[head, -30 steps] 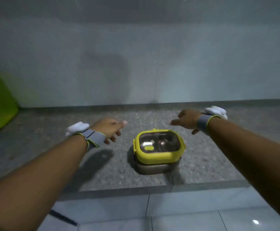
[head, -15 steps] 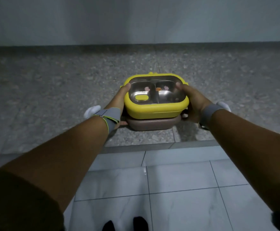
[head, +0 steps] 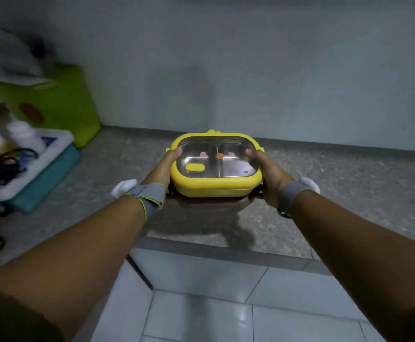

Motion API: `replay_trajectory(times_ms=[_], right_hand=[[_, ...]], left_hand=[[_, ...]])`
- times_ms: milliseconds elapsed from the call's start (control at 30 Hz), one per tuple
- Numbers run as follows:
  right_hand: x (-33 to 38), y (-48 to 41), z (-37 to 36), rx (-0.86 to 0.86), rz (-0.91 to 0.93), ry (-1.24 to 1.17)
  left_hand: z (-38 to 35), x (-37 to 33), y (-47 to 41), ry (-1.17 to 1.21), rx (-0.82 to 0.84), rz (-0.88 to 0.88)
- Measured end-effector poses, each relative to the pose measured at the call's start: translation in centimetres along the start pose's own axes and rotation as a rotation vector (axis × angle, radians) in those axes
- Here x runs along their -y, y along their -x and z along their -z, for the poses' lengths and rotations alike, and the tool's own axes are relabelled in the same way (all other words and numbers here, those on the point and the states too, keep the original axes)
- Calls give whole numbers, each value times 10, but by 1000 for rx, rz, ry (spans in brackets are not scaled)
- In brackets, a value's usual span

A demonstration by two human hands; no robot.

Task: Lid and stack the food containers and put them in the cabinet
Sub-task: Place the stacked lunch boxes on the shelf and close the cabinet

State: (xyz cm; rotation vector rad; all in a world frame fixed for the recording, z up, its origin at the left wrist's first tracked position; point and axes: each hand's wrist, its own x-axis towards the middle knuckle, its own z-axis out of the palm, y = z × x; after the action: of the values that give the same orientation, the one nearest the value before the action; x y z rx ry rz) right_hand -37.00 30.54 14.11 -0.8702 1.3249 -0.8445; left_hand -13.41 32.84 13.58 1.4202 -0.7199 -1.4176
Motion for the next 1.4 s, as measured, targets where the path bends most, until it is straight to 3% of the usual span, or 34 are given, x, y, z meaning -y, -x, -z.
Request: replay_trajectory(times_ms=[133,400,800,1000,1233,1400], right_hand=[[61,57,-93,62,144,10],[164,142,-205,142,485,64],[310,212,-262,220,865,39],[388,202,-273,242,984,78],[465,155,-291,218,933,45],[502,109,-301,144,807,72]], left_hand=[[78,-79,62,-44,-84,-145],[172,-203,142,-15,-137,-489],[198,-364,187,-21,-77,-815],[187,-435,176,-57,-147,-968],[174,-520,128,-57,-166,-935],[165,-563,73,-53,-184,-763]])
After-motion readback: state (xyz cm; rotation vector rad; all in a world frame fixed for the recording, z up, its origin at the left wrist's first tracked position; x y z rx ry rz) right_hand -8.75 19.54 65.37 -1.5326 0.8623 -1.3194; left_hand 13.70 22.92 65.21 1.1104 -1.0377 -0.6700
